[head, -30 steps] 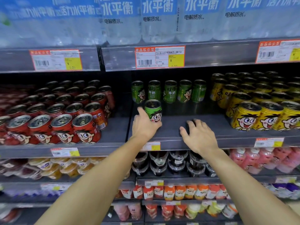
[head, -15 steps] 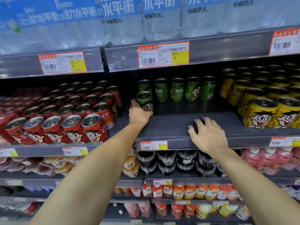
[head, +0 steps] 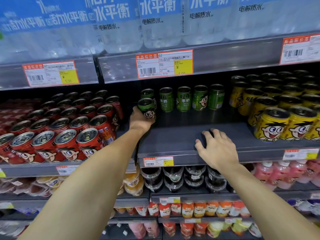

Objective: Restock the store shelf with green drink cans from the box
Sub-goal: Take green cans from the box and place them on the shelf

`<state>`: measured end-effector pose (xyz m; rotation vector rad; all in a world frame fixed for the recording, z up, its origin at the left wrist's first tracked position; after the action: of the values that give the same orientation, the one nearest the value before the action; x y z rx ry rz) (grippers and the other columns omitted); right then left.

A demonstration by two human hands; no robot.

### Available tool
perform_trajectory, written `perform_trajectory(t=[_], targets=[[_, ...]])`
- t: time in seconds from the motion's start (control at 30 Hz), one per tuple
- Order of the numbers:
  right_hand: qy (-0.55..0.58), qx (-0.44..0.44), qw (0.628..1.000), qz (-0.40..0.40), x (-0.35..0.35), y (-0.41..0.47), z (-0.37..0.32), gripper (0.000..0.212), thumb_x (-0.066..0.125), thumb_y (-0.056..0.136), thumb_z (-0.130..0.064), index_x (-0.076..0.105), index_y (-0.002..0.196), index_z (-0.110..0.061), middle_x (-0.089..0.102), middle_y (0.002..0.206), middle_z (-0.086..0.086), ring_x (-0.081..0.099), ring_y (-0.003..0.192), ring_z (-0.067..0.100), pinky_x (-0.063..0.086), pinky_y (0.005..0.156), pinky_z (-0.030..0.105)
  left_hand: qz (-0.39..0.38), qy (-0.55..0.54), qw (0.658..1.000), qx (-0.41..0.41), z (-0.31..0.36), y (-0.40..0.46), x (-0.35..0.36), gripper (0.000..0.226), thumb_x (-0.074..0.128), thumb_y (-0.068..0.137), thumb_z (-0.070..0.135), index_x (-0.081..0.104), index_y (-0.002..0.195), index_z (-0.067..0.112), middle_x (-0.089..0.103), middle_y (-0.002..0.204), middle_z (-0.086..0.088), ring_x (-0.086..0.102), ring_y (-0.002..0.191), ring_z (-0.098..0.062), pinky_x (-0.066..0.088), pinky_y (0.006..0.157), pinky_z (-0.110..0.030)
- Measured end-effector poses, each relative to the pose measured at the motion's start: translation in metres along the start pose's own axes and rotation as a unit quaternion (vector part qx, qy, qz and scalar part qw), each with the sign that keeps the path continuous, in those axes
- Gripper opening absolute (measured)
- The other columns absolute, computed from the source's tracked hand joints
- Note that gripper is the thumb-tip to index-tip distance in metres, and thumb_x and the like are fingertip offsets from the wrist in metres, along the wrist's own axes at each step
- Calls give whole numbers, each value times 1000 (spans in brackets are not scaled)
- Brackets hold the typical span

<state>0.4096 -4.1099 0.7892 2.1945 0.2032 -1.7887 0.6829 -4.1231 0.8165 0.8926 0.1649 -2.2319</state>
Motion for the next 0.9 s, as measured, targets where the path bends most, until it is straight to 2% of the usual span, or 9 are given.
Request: perform_trajectory(t=[0.23, 0.43, 0.53, 0.63, 0.73, 0.9], targets=[[-4, 0, 1000, 11, 2, 1, 0, 56, 36, 97, -51, 49, 141, -20, 44, 146, 9, 37, 136, 27, 29, 112, 40, -9, -2, 1000, -10, 1, 9, 3, 68, 80, 74, 27, 41, 126, 8, 59, 124, -14, 57, 114, -32, 47, 91, -33], [6, 1, 1000, 21, 2, 0, -2, 75, 16, 84, -56, 54, 136, -18, 50, 141, 11, 42, 132, 30, 32, 110, 42, -20, -6, 1000, -17, 1, 15, 5, 71, 82, 72, 26, 40, 127, 9, 59, 124, -13, 57, 114, -30, 49, 95, -37], [-2, 4, 1000, 13, 3, 0, -2, 63, 26, 93, -54, 52, 138, -19, 47, 143, 10, 40, 134, 29, 31, 111, 41, -25, -10, 999, -21, 2, 18, 6, 70, 82, 72, 25, 40, 126, 10, 59, 124, -13, 58, 113, -30, 50, 96, -38], [-4, 5, 1000, 11, 2, 1, -1, 65, 23, 91, -53, 51, 139, -19, 47, 144, 9, 39, 135, 28, 30, 112, 41, -25, -8, 999, -23, 1, 17, 7, 69, 81, 72, 24, 40, 126, 10, 59, 124, -12, 57, 114, -30, 50, 96, -38], [-10, 2, 1000, 6, 4, 2, 0, 56, 32, 97, -50, 48, 141, -20, 44, 146, 8, 37, 136, 28, 29, 112, 40, -28, -8, 999, -26, 1, 16, 6, 70, 81, 73, 25, 40, 128, 11, 58, 125, -12, 57, 114, -30, 49, 95, -37], [0, 2, 1000, 4, 4, 4, 1, 55, 37, 97, -50, 48, 141, -20, 44, 146, 8, 37, 135, 29, 30, 111, 41, -61, -12, 997, -45, 1, 4, 1, 71, 76, 77, 29, 40, 135, 11, 55, 132, -10, 53, 121, -28, 45, 99, -32]])
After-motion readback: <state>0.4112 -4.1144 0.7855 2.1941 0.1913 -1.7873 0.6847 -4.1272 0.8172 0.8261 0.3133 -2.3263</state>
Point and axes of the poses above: each hand's wrist, its own y-axis towards the middle knuckle, its own x-axis out of the palm, z = x × y, the point moved 1 cm from there along y, towards the middle knuckle
